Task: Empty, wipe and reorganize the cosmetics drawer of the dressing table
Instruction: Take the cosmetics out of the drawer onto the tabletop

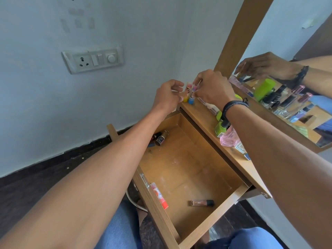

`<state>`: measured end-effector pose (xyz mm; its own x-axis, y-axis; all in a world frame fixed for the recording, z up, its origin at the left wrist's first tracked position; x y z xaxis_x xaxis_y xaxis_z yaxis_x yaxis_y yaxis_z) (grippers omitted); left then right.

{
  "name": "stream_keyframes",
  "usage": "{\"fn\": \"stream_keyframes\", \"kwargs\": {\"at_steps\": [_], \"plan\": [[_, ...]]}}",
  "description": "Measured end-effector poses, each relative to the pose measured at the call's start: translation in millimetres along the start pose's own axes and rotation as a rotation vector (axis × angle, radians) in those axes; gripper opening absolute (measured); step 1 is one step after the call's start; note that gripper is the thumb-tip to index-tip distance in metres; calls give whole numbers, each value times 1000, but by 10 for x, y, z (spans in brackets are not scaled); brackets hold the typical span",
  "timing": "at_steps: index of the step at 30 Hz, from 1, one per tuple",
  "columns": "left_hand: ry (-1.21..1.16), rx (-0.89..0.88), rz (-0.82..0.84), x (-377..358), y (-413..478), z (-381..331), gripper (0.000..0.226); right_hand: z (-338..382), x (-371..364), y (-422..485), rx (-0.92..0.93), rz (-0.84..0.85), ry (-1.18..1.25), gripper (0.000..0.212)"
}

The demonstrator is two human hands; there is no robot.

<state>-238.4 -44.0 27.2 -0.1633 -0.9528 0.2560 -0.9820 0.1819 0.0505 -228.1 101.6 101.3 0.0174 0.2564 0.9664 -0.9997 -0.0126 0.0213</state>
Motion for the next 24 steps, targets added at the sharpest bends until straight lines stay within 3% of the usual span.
{"fn": "stream_keyframes", "kwargs": {"at_steps": [6,17,19,24], "plan": [[123,110,-227,329,-282,151,52,-17,-61,-17,-37,78,12,39],[409,175,-201,465,-778,436,44,-17,98,-109,-86,83,-44,50],[489,176,-148,411,-845,479,41,33,216,-208,-80,9,-73,50],[707,75,-68,272,-939,389,28,444,382,-956,132,-416,89,33]]}}
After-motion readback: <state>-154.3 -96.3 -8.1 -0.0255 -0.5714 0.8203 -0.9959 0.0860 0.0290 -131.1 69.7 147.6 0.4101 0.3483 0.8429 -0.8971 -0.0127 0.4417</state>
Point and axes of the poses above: each hand's wrist, its own y-axis towards the middle knuckle, its own x-axis out of the back of the hand, z = x × y, the point moved 7 cm from there along y, towards the middle knuckle, and after that the axes turned 9 degrees about z, right-handed, at the moved point
